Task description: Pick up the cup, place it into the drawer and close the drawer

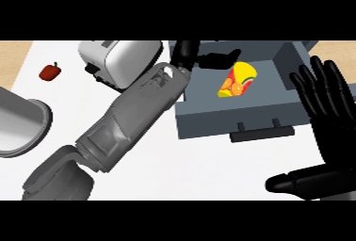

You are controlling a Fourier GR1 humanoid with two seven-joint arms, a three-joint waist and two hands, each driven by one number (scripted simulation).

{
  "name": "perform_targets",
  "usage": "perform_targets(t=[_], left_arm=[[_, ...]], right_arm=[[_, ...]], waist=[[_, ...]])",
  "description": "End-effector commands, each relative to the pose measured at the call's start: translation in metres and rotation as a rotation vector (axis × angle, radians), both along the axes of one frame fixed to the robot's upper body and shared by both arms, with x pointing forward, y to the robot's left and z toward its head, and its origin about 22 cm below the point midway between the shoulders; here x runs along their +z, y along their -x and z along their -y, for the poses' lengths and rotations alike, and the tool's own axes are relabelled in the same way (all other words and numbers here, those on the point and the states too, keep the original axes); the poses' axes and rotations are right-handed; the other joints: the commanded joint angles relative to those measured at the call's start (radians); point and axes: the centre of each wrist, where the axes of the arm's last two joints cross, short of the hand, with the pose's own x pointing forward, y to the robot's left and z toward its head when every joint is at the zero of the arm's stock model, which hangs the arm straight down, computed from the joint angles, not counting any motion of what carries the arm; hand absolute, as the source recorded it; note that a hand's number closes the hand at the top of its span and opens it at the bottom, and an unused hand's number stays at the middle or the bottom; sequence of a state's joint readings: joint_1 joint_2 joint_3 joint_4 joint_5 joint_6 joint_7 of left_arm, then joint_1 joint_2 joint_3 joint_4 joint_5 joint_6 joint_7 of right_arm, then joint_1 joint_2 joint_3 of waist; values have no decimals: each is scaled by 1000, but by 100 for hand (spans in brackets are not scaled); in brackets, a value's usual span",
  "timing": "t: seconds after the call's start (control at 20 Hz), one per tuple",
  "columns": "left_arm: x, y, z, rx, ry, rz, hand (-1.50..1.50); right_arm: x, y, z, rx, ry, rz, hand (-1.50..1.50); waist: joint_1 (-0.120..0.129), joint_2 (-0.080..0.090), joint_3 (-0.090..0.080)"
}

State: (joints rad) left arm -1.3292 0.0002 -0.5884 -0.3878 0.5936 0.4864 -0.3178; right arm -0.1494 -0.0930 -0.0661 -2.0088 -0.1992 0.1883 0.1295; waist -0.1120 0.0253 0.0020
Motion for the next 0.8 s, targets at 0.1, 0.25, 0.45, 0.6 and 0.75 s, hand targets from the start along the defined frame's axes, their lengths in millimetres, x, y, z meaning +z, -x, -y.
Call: perform_targets(t=[0.1,0.25,0.45,0.6,0.75], left_arm=[[13,-1,5,-31,74,11,-150],[-9,3,-4,-71,160,24,-150],[9,3,3,-113,273,75,-150],[21,11,12,-136,342,47,-150],[19,8,4,-127,385,4,-150]], right_arm=[[4,-4,-6,25,-23,32,-150],[-1,11,6,34,-60,-4,-150],[-3,6,19,48,-70,-14,-150],[7,21,23,54,-45,-25,-150],[19,16,31,65,-3,0,150]], waist=[[0,5,0],[14,-3,-1],[39,-8,-1],[72,-22,-1],[100,-25,-2]])
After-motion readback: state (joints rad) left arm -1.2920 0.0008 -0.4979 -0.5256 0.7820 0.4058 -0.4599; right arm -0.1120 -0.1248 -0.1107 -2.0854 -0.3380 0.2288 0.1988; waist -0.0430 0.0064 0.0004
